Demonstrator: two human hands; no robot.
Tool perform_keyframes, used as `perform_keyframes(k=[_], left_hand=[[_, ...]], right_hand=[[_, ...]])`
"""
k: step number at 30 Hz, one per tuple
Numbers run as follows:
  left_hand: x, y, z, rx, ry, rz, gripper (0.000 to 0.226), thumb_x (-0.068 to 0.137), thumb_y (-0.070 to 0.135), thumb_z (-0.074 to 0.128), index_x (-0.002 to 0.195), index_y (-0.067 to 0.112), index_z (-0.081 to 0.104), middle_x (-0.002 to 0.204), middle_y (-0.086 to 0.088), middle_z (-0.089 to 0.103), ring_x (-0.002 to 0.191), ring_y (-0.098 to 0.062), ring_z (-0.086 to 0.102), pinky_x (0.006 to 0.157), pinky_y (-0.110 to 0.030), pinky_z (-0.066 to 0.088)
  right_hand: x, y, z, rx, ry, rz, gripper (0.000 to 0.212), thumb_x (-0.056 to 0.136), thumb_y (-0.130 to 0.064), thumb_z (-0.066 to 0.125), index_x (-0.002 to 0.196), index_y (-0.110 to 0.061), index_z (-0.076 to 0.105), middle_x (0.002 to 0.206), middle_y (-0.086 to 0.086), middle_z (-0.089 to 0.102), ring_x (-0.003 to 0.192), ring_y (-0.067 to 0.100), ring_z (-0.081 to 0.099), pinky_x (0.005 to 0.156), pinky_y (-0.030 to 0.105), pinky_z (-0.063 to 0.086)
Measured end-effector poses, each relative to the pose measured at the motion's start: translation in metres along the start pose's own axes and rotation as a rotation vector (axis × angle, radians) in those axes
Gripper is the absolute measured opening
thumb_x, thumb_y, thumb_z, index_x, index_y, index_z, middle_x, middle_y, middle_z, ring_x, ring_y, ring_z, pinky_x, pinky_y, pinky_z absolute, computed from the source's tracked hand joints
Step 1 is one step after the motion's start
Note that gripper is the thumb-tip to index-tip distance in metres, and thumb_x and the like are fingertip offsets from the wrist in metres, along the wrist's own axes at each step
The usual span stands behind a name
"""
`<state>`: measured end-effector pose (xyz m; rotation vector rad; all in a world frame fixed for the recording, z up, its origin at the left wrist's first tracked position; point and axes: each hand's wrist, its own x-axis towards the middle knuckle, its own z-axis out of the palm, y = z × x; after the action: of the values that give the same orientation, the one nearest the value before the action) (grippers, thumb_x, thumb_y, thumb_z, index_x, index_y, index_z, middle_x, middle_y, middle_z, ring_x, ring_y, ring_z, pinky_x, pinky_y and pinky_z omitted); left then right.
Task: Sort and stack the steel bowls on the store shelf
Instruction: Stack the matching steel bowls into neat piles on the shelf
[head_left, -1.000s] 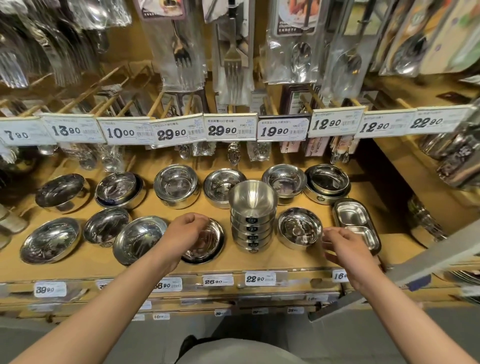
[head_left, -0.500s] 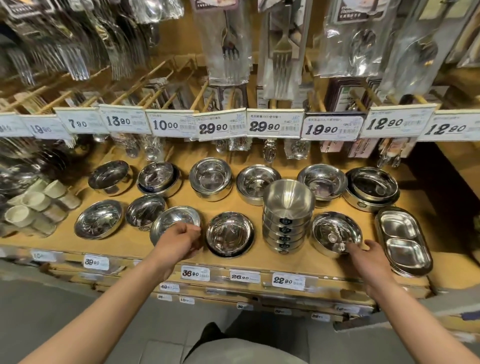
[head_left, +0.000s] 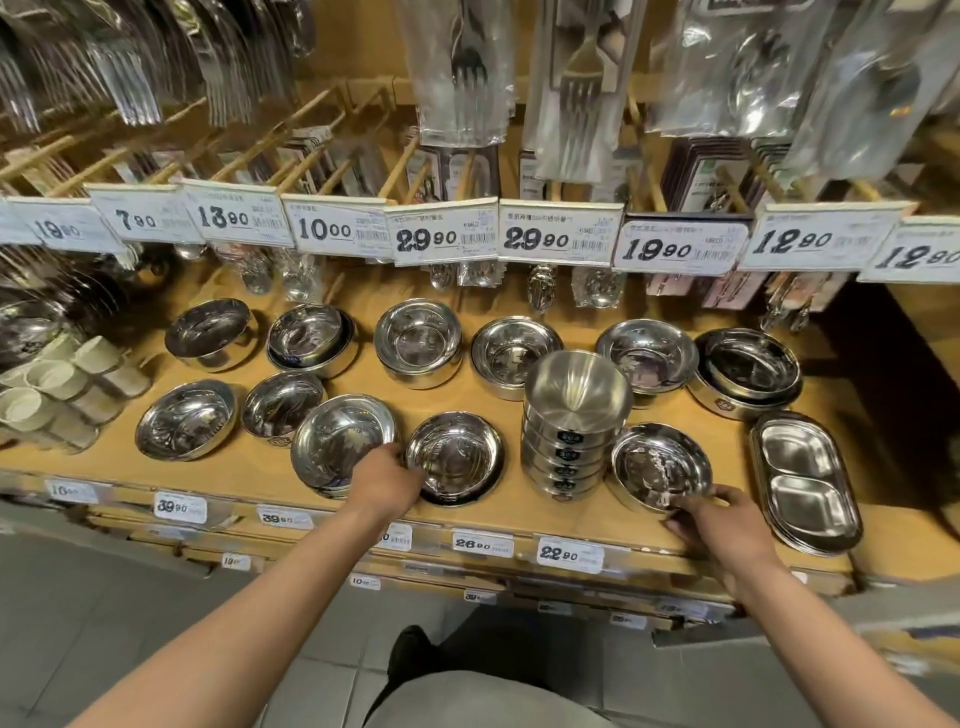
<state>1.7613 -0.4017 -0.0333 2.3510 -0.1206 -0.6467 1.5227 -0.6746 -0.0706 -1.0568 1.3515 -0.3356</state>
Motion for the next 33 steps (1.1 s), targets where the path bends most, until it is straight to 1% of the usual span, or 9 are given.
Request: perform_keyframes(k=[2,5,14,16,21,25,27,30,33], left_hand=[[0.002,0.004,0.005,0.105,0.033,0.008,0.007,0.087,0.014,0.065,0.090,0.014,0.059,0.082,-0.005,0.070,0.072,-0.019,0.063,0.055,-0.025,0.046],[0.004,0.010,0.010,0.179,0.077,-0.026,0.005,0.087,0.013,0.066,0.087,0.008,0.065,0.073,-0.002,0.065,0.060,-0.009,0.052,0.046,-0.019,0.033],[0.009,0.020,0.016,0.139,0.108,-0.113,0.022,0.078,0.006,0.074,0.099,0.001,0.065,0.092,-0.016,0.072,0.082,-0.030,0.070,0.062,-0.035,0.056],[0.010,0.021,0.016,0.035,0.109,-0.135,0.021,0.077,0.003,0.074,0.096,0.002,0.066,0.090,-0.017,0.072,0.076,-0.032,0.073,0.070,-0.042,0.063],[0.009,0.022,0.011,-0.128,0.100,-0.189,0.019,0.080,-0.001,0.074,0.073,0.007,0.059,0.071,-0.012,0.065,0.052,-0.026,0.070,0.067,-0.048,0.064],[0.008,0.019,-0.002,-0.196,0.015,-0.234,0.022,0.086,0.001,0.071,0.105,-0.004,0.061,0.098,-0.022,0.069,0.061,-0.031,0.074,0.071,-0.047,0.064],[0.004,0.019,-0.011,-0.246,-0.037,-0.245,0.030,0.089,-0.001,0.068,0.115,-0.009,0.058,0.094,-0.025,0.069,0.054,-0.027,0.072,0.062,-0.040,0.064],[-0.004,0.024,-0.029,-0.309,-0.116,-0.256,0.016,0.089,-0.003,0.068,0.101,-0.011,0.061,0.085,-0.028,0.071,0.044,-0.021,0.069,0.037,-0.025,0.055],[-0.012,0.032,-0.050,-0.285,-0.181,-0.248,0.007,0.088,-0.005,0.067,0.086,-0.007,0.061,0.078,-0.027,0.074,0.049,-0.023,0.069,0.038,-0.025,0.052]], right_hand=[[0.000,0.002,-0.006,-0.010,-0.001,0.002,0.031,0.096,0.000,0.061,0.125,-0.007,0.053,0.111,0.024,0.070,0.089,0.035,0.072,0.083,0.037,0.061],[-0.004,0.003,-0.012,0.023,-0.012,0.025,0.039,0.099,-0.002,0.058,0.136,-0.005,0.049,0.117,0.023,0.068,0.090,0.033,0.072,0.068,0.030,0.062],[-0.012,0.001,-0.021,0.092,-0.065,0.108,0.018,0.102,-0.009,0.057,0.113,0.005,0.059,0.112,0.027,0.069,0.085,0.032,0.073,0.051,0.023,0.061],[-0.013,0.000,-0.021,0.103,-0.073,0.113,0.016,0.101,-0.005,0.057,0.111,0.006,0.060,0.111,0.026,0.069,0.091,0.033,0.073,0.054,0.024,0.061],[-0.013,-0.002,-0.022,0.108,-0.074,0.099,0.006,0.100,0.000,0.057,0.103,0.002,0.061,0.098,0.023,0.068,0.081,0.030,0.072,0.062,0.032,0.061],[-0.013,0.001,-0.024,0.064,-0.076,0.106,0.009,0.102,-0.006,0.055,0.102,0.001,0.060,0.102,0.030,0.070,0.088,0.039,0.075,0.066,0.037,0.059],[-0.016,0.001,-0.026,0.062,-0.068,0.107,0.011,0.102,-0.009,0.056,0.106,0.001,0.059,0.100,0.029,0.071,0.090,0.041,0.074,0.065,0.037,0.060],[-0.026,0.000,-0.029,0.083,-0.060,0.101,0.016,0.102,-0.010,0.056,0.113,0.001,0.062,0.095,0.023,0.072,0.086,0.036,0.075,0.061,0.034,0.060],[-0.040,-0.004,-0.031,0.130,-0.048,0.068,0.020,0.102,-0.008,0.052,0.115,0.003,0.062,0.096,0.021,0.071,0.082,0.030,0.073,0.062,0.028,0.059]])
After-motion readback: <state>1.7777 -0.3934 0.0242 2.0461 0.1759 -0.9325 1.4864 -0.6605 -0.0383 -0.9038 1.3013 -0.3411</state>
